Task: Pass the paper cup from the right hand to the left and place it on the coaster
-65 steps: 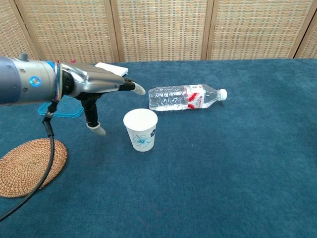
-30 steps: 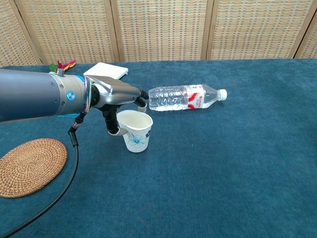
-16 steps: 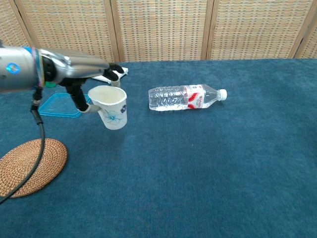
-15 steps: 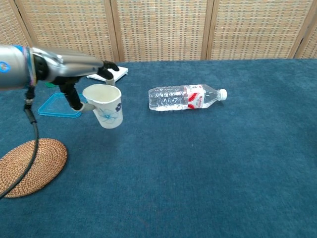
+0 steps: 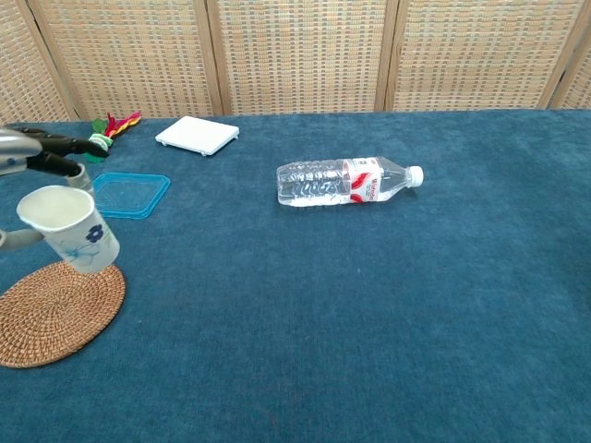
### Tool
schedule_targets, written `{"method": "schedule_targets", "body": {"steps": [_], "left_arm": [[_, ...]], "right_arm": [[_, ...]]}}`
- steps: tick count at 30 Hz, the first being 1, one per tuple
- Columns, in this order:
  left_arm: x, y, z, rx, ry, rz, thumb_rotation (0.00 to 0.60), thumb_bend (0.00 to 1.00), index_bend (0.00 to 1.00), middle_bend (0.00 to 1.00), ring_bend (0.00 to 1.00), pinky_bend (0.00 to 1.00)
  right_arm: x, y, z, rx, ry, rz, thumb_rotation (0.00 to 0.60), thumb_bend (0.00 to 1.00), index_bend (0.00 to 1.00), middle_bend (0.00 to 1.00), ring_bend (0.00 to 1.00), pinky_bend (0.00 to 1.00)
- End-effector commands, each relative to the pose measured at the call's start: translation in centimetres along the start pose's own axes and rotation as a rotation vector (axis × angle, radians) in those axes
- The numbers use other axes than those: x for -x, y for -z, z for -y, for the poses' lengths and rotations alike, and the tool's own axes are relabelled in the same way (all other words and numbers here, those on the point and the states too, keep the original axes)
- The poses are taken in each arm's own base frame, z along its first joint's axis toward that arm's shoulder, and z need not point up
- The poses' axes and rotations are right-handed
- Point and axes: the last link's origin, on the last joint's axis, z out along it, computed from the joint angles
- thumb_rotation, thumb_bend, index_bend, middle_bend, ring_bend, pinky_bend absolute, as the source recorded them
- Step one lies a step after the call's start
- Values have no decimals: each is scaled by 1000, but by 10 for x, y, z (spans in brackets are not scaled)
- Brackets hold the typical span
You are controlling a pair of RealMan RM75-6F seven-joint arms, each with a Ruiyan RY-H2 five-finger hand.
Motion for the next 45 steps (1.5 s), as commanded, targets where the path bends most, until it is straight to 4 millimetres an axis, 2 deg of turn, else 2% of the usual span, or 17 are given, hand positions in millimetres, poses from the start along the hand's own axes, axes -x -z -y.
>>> {"method": "schedule_targets", "body": {"steps": [1, 6, 23, 27, 32, 35, 40, 45], "left_arm": [[15, 8, 10, -16, 3, 24, 600, 380, 336, 0, 0, 0], [31, 11, 14, -19, -7, 55, 600, 381, 336, 0, 0, 0], [48, 12, 22, -51, -46, 101, 600, 375, 325, 0, 0, 0], [49, 14, 26, -61, -52, 100, 600, 340, 255, 0, 0, 0], [49, 16, 28, -71, -55, 97, 600, 237, 111, 0, 0, 0], [49, 17, 30, -82, -54, 88, 600, 199, 57, 0, 0, 0], [49, 19, 33, -102, -41, 84, 600, 148, 2, 0, 0, 0], [47, 21, 36, -134, 22, 45, 600, 135, 0, 0, 0, 0]], "right_arm": [[0, 0, 1, -2, 0, 1, 600, 83, 0, 0, 0, 0], [-1, 1, 0, 2, -4, -1, 600, 84, 0, 0, 0, 0], [-3, 1, -2, 9, -18, -6, 600, 84, 0, 0, 0, 0], [-2, 1, -1, 5, -18, -7, 600, 83, 0, 0, 0, 0], [-3, 1, -1, 6, -18, -8, 600, 85, 0, 0, 0, 0], [-3, 1, -2, 7, -19, -8, 600, 84, 0, 0, 0, 0], [-2, 1, -1, 6, -19, -7, 600, 83, 0, 0, 0, 0], [-2, 1, -2, 8, -19, -6, 600, 84, 0, 0, 0, 0]]}}
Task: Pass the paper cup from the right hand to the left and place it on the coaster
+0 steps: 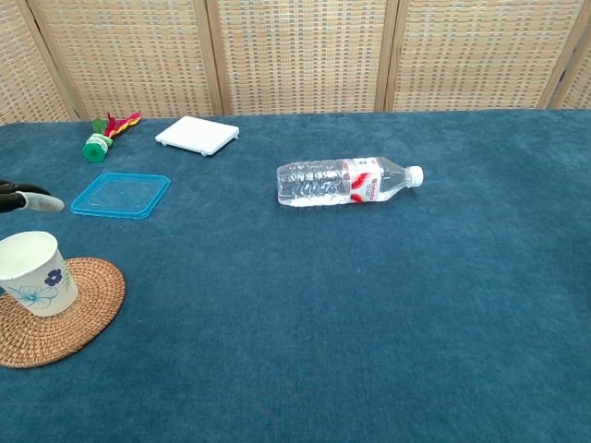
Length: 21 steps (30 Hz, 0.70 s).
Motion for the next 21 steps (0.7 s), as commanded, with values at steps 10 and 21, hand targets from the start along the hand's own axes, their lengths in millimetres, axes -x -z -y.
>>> {"method": "schedule_targets", "body": {"steps": [10, 21], "left_arm": [[-7, 20, 10, -125, 240, -251, 600, 31, 0, 0, 0, 0], [-2, 55, -4, -193, 235, -420, 600, 6, 0, 0, 0, 0]], "right_arm": [[2, 0, 2, -3, 13, 3, 600, 84, 0, 0, 0, 0], [3, 1, 6, -23, 41, 1, 600, 83, 0, 0, 0, 0]]}}
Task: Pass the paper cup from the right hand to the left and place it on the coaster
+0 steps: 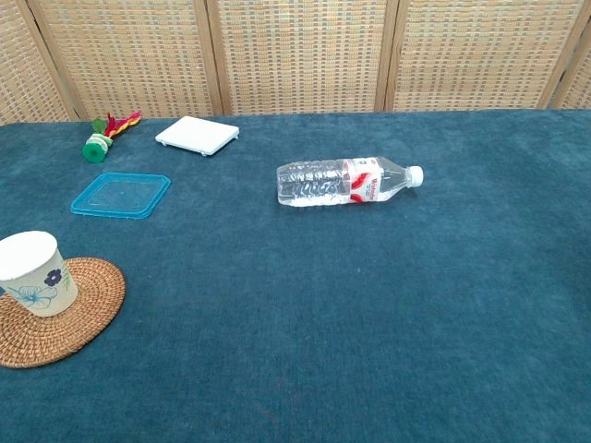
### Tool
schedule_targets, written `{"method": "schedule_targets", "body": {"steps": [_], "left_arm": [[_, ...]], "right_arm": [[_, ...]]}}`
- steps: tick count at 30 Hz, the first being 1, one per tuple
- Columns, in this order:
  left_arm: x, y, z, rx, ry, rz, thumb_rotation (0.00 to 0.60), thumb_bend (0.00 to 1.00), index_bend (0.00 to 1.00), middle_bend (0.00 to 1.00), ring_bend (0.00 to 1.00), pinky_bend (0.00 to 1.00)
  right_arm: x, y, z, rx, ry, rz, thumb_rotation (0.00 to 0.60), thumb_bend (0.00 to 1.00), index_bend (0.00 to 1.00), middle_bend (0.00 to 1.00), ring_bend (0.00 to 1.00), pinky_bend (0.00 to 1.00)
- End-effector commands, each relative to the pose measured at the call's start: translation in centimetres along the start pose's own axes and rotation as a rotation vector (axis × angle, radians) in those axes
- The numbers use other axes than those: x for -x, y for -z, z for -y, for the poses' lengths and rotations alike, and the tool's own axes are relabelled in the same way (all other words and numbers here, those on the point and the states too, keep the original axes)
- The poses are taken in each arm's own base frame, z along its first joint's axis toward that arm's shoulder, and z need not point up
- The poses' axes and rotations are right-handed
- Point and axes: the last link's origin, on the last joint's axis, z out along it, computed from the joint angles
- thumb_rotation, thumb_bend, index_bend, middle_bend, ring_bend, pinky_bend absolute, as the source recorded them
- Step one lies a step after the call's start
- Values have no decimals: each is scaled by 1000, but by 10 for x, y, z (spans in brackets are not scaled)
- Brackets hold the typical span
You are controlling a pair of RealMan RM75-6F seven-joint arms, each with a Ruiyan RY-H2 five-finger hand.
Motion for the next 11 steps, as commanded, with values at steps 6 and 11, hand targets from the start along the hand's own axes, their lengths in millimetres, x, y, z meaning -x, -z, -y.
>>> {"method": "schedule_targets", "body": {"steps": [6, 11], "left_arm": [[-2, 25, -2, -6, -4, -48, 600, 6, 0, 0, 0, 0], [-3, 31, 2, -14, -11, -40, 600, 6, 0, 0, 0, 0]], "right_arm": [[-1, 0, 3, -7, 5, -12, 600, 84, 0, 0, 0, 0], [-4, 2, 5, -18, 20, -23, 600, 84, 0, 0, 0, 0]]}}
